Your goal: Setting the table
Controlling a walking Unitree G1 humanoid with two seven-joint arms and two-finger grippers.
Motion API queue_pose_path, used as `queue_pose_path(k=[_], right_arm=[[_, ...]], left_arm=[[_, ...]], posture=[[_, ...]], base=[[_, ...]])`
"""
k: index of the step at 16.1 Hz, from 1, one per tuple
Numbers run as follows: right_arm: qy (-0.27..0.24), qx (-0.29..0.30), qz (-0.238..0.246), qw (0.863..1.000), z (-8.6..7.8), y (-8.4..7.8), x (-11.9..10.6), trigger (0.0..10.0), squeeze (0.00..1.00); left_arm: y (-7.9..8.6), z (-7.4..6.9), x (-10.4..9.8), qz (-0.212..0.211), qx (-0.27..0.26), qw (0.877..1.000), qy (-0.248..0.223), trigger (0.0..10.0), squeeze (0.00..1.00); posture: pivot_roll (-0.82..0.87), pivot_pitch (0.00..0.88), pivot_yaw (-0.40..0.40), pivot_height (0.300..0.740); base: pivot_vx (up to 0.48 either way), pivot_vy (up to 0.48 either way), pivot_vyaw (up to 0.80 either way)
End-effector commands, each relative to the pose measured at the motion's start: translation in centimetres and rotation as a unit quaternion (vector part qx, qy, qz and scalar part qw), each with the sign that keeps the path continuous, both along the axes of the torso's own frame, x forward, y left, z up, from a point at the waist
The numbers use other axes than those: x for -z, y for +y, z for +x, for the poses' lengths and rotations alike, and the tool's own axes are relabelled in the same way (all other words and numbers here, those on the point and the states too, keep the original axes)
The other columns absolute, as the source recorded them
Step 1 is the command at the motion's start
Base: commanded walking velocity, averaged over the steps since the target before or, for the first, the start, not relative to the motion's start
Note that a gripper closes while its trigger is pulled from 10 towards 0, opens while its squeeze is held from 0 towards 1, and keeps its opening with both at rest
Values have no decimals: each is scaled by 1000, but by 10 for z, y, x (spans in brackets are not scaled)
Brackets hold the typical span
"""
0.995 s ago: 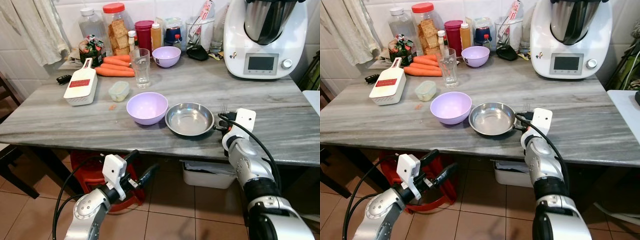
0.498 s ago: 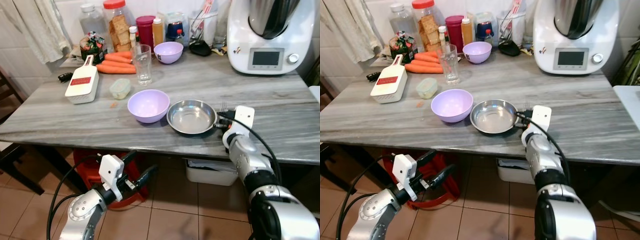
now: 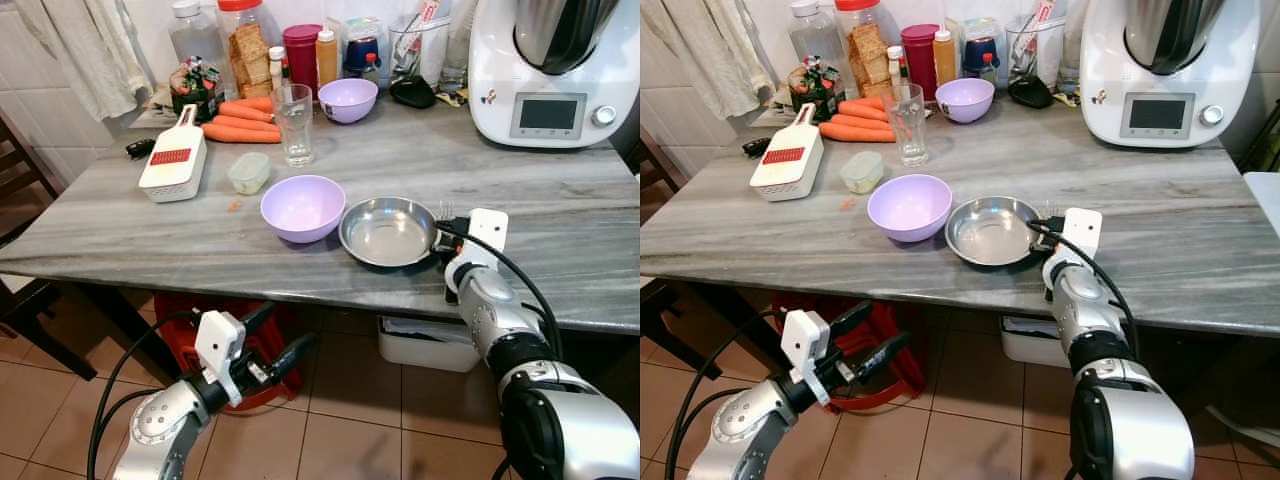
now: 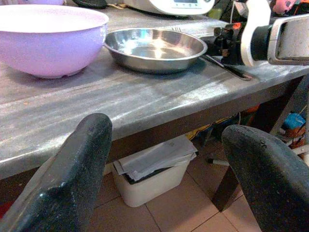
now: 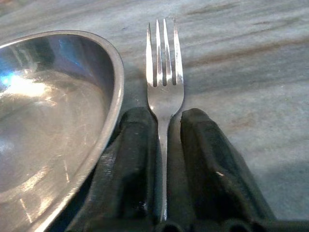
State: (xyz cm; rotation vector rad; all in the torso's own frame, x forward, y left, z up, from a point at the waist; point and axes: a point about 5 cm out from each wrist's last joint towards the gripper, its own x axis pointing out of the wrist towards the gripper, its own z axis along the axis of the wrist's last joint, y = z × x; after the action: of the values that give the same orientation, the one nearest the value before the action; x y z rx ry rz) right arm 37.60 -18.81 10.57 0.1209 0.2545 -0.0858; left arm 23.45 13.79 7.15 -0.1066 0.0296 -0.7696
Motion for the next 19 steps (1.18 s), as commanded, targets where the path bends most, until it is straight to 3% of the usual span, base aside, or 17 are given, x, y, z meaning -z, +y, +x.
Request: queue_pose_path(k=[1, 8, 10, 14, 17, 19], right_arm=[[-5, 2, 2, 1000, 3, 0, -4, 10000, 1000], [-37, 30, 9, 999, -2, -10, -5, 10000, 1000], [-60, 45, 11, 997, -5, -15, -8, 10000, 1000], [-129, 47, -31, 990, -16, -22, -19, 10000, 1000], [-166, 45, -60, 983, -33, -26, -25, 10000, 1000], [-186, 36, -83, 978, -59, -26, -23, 10000, 1000]], left_arm=[[-1, -1, -1, 1, 11, 1000, 2, 10000, 0], [-8, 4, -3, -5, 11, 1000, -3, 10000, 0], [-11, 5, -4, -8, 12, 1000, -4, 10000, 0], [-15, 9, -7, -14, 1, 1000, -15, 10000, 0], [-15, 11, -7, -19, -9, 1000, -17, 10000, 0], [-16, 11, -6, -24, -13, 1000, -13, 10000, 0]], posture=[[14, 49, 110, 740], [-4, 24, 100, 740], [-13, 17, 97, 740], [-33, 2, 89, 740], [-48, 0, 85, 740], [-56, 0, 84, 740]], base=[[0, 0, 0], [0, 0, 0], [0, 0, 0], [0, 0, 0], [0, 0, 0], [0, 0, 0]])
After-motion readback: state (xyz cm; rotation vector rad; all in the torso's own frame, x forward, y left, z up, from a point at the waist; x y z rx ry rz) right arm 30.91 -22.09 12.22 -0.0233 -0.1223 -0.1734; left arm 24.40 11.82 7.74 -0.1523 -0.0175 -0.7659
